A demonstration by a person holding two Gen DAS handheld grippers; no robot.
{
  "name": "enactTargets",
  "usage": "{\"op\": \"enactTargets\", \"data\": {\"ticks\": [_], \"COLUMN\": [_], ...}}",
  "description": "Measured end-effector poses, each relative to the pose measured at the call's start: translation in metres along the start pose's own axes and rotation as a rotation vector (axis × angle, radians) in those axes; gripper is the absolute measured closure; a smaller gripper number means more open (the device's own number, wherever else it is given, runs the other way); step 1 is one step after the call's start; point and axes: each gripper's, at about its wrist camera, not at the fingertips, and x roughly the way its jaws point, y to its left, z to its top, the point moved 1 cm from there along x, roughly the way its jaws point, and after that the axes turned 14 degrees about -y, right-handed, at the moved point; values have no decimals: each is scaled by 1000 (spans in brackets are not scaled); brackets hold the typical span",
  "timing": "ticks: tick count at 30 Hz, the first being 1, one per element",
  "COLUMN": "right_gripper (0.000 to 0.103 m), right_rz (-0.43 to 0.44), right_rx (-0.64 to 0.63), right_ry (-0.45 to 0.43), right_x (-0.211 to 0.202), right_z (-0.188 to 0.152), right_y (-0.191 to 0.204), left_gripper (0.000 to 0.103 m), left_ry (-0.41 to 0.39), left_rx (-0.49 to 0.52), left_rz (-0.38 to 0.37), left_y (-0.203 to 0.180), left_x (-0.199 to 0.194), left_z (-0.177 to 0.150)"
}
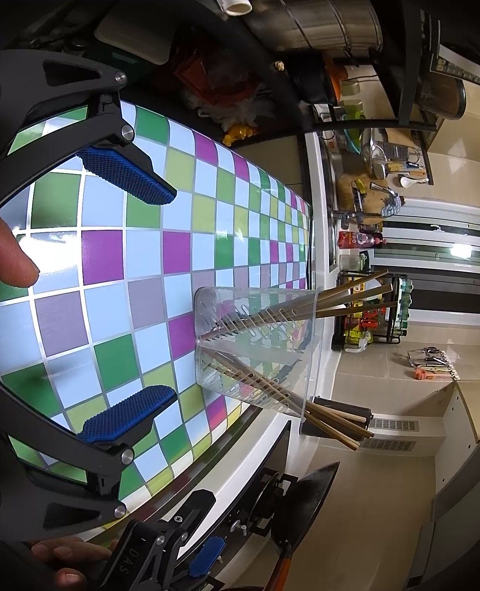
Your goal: Organize utensils
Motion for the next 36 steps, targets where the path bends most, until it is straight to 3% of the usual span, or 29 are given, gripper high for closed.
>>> {"op": "enactTargets", "data": {"ticks": [36], "right_gripper": [5], "right_rz": [5], "right_rx": [-4], "right_ry": [2], "right_x": [-1], "right_z": [0], "right_y": [2], "left_gripper": [8], "left_ry": [0], "left_rx": [10], "left_rz": [-17], "left_y": [-2], "left_x": [0], "left_z": [-3]}}
